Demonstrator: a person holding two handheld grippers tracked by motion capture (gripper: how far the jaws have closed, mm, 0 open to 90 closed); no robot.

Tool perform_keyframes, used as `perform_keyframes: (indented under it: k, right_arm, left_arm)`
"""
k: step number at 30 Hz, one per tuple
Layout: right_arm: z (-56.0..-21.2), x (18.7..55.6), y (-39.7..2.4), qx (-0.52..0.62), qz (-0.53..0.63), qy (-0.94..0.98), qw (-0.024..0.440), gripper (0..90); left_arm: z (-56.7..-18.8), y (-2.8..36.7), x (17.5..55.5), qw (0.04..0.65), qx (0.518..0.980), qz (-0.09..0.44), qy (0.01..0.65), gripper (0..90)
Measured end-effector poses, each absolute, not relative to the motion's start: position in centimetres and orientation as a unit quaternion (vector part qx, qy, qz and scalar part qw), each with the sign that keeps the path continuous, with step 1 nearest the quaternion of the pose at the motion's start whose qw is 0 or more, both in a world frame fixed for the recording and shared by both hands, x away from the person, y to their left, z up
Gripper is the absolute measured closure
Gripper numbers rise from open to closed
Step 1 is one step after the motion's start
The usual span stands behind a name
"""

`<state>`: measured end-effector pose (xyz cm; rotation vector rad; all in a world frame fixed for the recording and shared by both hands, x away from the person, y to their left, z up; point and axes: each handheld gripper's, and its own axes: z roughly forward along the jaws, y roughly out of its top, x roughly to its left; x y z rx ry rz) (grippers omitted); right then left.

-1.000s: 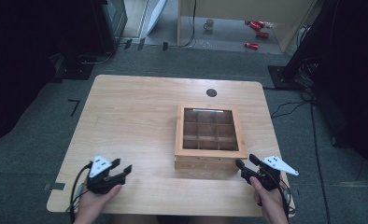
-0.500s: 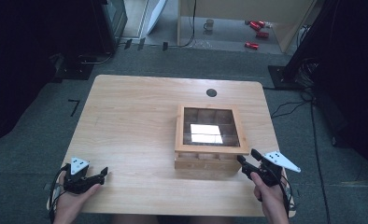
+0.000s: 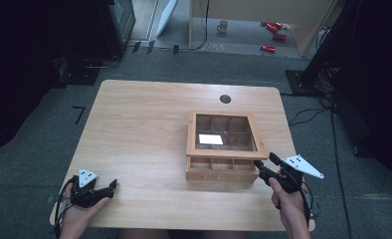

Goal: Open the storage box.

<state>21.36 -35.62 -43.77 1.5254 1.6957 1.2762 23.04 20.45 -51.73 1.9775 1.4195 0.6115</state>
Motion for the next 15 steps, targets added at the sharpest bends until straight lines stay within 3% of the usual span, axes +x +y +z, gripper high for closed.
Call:
perform_keyframes:
  k: [15]
  right_arm:
    - [-41.7,22.1,-35.6,0.558,0.476,0.623,0.272,38.4]
  left_arm:
    - [-51.7,20.4,23.1,0.312,0.747,0.232,0.539,19.7]
